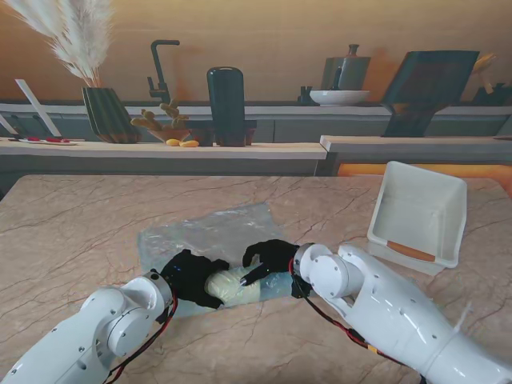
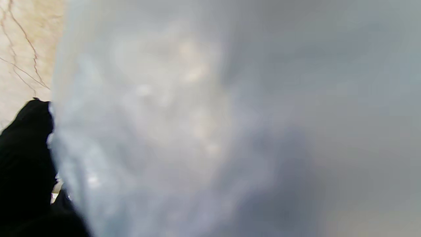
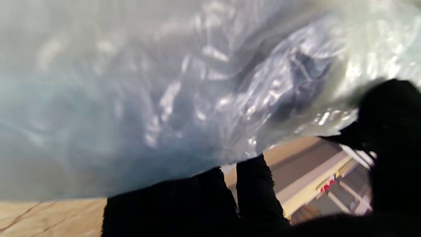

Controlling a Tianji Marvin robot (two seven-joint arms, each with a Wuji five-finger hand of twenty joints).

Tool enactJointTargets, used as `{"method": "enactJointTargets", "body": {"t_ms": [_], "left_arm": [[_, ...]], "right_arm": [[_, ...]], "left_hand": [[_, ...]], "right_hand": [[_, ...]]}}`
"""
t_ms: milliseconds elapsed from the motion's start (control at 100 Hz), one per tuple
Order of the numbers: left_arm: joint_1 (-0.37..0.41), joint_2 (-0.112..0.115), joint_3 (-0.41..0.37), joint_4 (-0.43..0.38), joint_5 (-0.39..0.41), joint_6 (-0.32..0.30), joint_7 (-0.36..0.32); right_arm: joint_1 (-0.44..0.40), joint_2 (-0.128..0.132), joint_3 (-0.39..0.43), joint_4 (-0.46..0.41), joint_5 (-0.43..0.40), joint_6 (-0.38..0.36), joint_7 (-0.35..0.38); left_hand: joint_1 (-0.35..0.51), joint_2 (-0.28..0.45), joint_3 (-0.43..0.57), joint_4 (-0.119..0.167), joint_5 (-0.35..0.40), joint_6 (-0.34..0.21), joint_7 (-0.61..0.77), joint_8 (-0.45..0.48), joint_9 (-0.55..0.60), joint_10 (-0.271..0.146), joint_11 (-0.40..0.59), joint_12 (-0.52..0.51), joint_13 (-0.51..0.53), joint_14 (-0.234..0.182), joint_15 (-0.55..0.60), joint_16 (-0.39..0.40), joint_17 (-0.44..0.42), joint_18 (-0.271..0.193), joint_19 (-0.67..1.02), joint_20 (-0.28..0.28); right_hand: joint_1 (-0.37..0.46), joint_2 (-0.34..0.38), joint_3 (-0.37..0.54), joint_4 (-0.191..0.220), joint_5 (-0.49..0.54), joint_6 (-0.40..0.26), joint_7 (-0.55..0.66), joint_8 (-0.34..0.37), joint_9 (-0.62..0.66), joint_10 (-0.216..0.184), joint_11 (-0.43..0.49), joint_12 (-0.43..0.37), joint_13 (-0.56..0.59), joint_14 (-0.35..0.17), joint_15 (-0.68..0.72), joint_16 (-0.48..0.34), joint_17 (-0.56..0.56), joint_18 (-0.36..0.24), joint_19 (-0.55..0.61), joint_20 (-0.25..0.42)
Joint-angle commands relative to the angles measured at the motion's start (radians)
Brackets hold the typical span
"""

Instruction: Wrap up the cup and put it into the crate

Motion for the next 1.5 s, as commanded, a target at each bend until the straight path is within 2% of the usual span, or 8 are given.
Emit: {"method": "enactJointTargets", "body": {"t_ms": [0, 410, 830, 970, 1090, 1200, 1310, 1490], "left_arm": [[0.016, -0.002, 0.007, 0.039, -0.007, 0.017, 0.005], [-0.01, -0.035, 0.018, 0.147, -0.134, 0.06, 0.168], [-0.021, -0.055, -0.007, 0.167, -0.388, 0.09, 0.099], [-0.026, -0.061, -0.012, 0.168, -0.497, 0.126, 0.059], [-0.025, -0.073, -0.022, 0.168, -0.601, 0.167, 0.051], [-0.017, -0.088, -0.04, 0.169, -0.667, 0.19, 0.078], [-0.005, -0.099, -0.062, 0.161, -0.678, 0.198, 0.118], [0.022, -0.105, -0.097, 0.136, -0.58, 0.15, 0.215]], "right_arm": [[-0.044, 0.014, 0.015, -0.019, -0.015, 0.005, -0.017], [-0.188, 0.011, 0.171, -0.088, -0.269, -0.269, -0.3], [-0.018, 0.015, -0.04, 0.093, -0.417, -0.371, -0.401], [0.073, -0.006, -0.169, 0.187, -0.408, -0.385, -0.442], [0.152, -0.045, -0.284, 0.29, -0.39, -0.404, -0.507], [0.21, -0.109, -0.359, 0.414, -0.34, -0.458, -0.586], [0.25, -0.161, -0.405, 0.509, -0.301, -0.522, -0.623], [0.274, -0.207, -0.409, 0.577, -0.186, -0.595, -0.545]], "left_hand": [[0.091, 0.011, 0.146, 0.01, 0.199, -0.095, 0.737, 0.147, 0.058, -0.035, 0.069, 0.01, 0.032, 0.025, 0.002, -0.014, 0.015, 0.003, 0.007, -0.002], [0.071, -0.056, 0.255, -0.012, 0.356, 0.014, 0.909, 0.178, 0.147, -0.009, 0.113, -0.014, 0.143, -0.016, 0.005, -0.082, 0.168, -0.019, -0.054, -0.091], [0.217, 0.034, 0.115, -0.046, 0.409, 0.002, 0.862, -0.133, 0.096, -0.001, 0.057, -0.033, 0.043, 0.016, -0.055, -0.08, 0.043, -0.027, -0.14, -0.103], [0.34, 0.21, -0.095, -0.03, 0.444, -0.008, 0.748, -0.238, 0.043, -0.002, 0.014, -0.04, -0.067, 0.046, -0.105, -0.064, -0.059, -0.042, -0.19, -0.099], [0.37, 0.353, -0.242, 0.009, 0.45, 0.015, 0.604, -0.253, 0.004, 0.001, -0.015, -0.046, -0.16, 0.062, -0.138, -0.061, -0.132, -0.056, -0.215, -0.099], [0.369, 0.39, -0.416, 0.038, 0.36, 0.033, 0.416, -0.244, -0.061, 0.017, -0.053, -0.055, -0.231, 0.068, -0.171, -0.065, -0.18, -0.055, -0.235, -0.105], [0.326, 0.359, -0.479, 0.055, 0.248, 0.048, 0.251, -0.311, -0.144, 0.027, -0.086, -0.061, -0.298, 0.066, -0.21, -0.073, -0.213, -0.042, -0.264, -0.118], [0.286, 0.294, -0.488, 0.07, 0.103, 0.041, 0.094, -0.375, -0.237, 0.013, -0.118, -0.066, -0.351, 0.064, -0.259, -0.079, -0.236, -0.008, -0.293, -0.132]], "right_hand": [[0.06, 0.048, 0.079, 0.08, -0.043, -0.021, -0.013, 0.013, -0.058, -0.008, -0.037, -0.017, -0.087, 0.059, -0.086, -0.02, -0.104, 0.025, -0.088, 0.003], [0.084, -0.007, 0.018, 0.079, -0.198, -0.085, 0.0, 0.02, -0.308, -0.062, -0.174, -0.068, -0.485, -0.032, -0.482, -0.176, -0.371, -0.051, -0.604, -0.076], [0.038, -0.028, 0.03, 0.085, -0.377, -0.09, 0.022, 0.0, -0.491, -0.077, -0.213, -0.088, -0.604, -0.038, -0.536, -0.225, -0.433, -0.051, -0.739, -0.106], [0.069, -0.043, 0.042, 0.089, -0.375, -0.054, 0.029, -0.011, -0.521, -0.058, -0.183, -0.081, -0.602, -0.034, -0.513, -0.216, -0.433, -0.045, -0.767, -0.104], [0.163, -0.076, 0.089, 0.139, -0.322, -0.021, 0.071, -0.01, -0.491, -0.05, -0.094, -0.052, -0.498, -0.059, -0.392, -0.161, -0.354, -0.064, -0.704, -0.088], [0.184, -0.081, 0.416, 0.192, -0.223, -0.03, 0.157, -0.009, -0.404, -0.059, 0.027, -0.005, -0.368, -0.095, -0.221, -0.098, -0.237, -0.12, -0.511, -0.1], [0.275, 0.003, 0.508, 0.241, -0.084, -0.107, 0.245, -0.006, -0.229, -0.103, 0.073, 0.018, -0.199, -0.13, -0.106, -0.066, -0.091, -0.174, -0.307, -0.094], [0.494, -0.02, 0.613, 0.18, 0.228, -0.266, 0.357, 0.03, 0.165, -0.154, 0.06, -0.01, 0.117, -0.137, 0.057, 0.033, 0.178, -0.202, -0.021, 0.011]]}}
